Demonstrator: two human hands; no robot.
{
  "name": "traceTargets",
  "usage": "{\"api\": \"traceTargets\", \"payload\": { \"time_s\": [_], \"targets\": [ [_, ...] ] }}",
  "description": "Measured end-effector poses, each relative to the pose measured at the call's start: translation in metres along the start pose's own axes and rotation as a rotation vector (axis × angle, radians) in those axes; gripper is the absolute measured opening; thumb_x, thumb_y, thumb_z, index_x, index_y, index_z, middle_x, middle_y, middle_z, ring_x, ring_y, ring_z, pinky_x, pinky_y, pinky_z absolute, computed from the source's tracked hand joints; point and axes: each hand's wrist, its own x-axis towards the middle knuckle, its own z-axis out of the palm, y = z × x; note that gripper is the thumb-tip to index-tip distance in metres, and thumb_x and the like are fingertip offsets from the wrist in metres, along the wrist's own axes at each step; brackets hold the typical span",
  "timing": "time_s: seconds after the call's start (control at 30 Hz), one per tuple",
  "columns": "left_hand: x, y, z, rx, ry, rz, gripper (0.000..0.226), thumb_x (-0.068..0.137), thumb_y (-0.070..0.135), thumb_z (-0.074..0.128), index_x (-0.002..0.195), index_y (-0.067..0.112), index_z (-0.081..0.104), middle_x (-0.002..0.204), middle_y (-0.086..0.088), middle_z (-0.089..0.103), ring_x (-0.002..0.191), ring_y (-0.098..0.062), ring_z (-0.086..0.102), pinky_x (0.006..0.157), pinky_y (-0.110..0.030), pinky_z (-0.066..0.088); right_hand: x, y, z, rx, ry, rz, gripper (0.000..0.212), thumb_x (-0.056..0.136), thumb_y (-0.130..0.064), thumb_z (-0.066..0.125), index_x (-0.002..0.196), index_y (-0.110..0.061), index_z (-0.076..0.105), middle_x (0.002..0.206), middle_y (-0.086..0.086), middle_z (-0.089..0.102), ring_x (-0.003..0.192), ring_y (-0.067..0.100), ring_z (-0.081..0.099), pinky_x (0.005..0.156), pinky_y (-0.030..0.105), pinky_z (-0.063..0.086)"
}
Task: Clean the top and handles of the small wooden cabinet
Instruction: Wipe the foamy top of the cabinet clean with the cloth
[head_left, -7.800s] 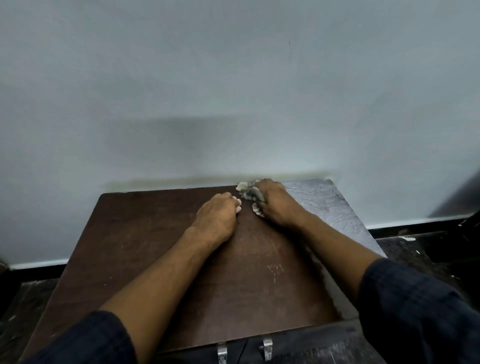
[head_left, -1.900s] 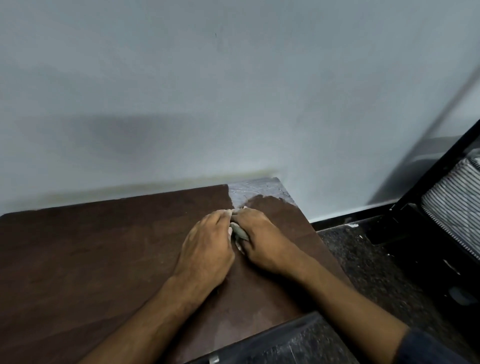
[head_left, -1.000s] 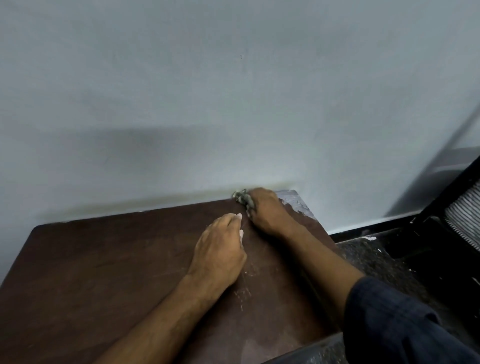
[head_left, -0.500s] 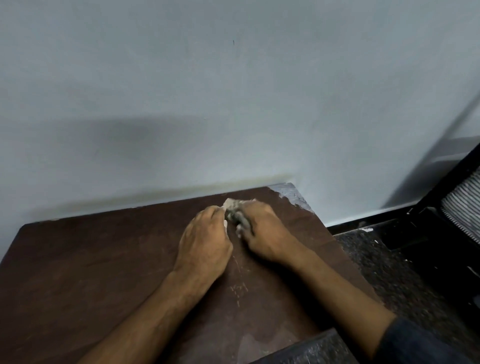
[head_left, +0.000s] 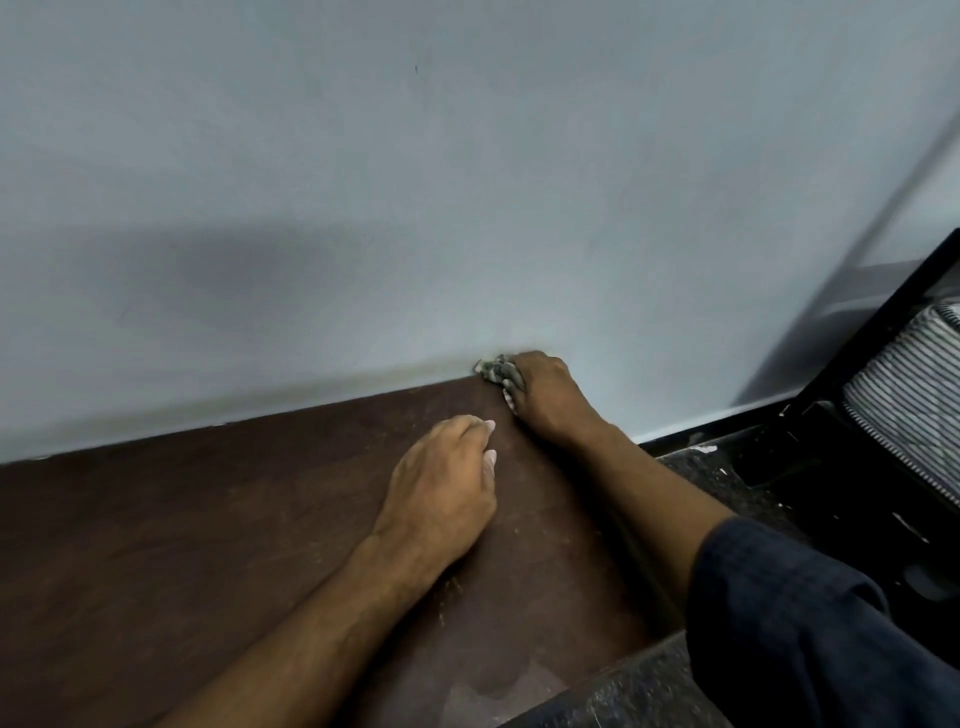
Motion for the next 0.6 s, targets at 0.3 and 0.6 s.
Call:
{"api": "traceTargets", "payload": {
  "time_s": [0.3, 0.6],
  "targets": [
    [-0.005, -0.005, -0.003, -0.010, 0.032, 0.011, 0.040, 0.100, 0.031, 0.045, 0.137, 0.020, 0.052, 0.137, 0.008, 0.054, 0.128, -0.009, 0.047, 0.106, -0.026, 0.038, -0.018, 0.017, -0.003, -0.014, 0.001, 0.040, 0.013, 0.098, -0.022, 0.052, 0.098, -0.011, 0.059, 0.106, 0.009, 0.065, 0.098, 0.028, 0.059, 0.085, 0.033, 0.045],
    [-0.015, -0.013, -0.015, 0.003, 0.020, 0.004, 0.039, 0.100, 0.033, 0.043, 0.137, 0.021, 0.052, 0.136, 0.009, 0.055, 0.127, -0.008, 0.048, 0.103, -0.025, 0.039, -0.014, 0.018, -0.014, -0.083, -0.056, 0.105, 0.027, 0.101, -0.022, 0.048, 0.119, -0.006, 0.059, 0.121, 0.013, 0.062, 0.114, 0.032, 0.056, 0.098, 0.036, 0.042]
  ]
}}
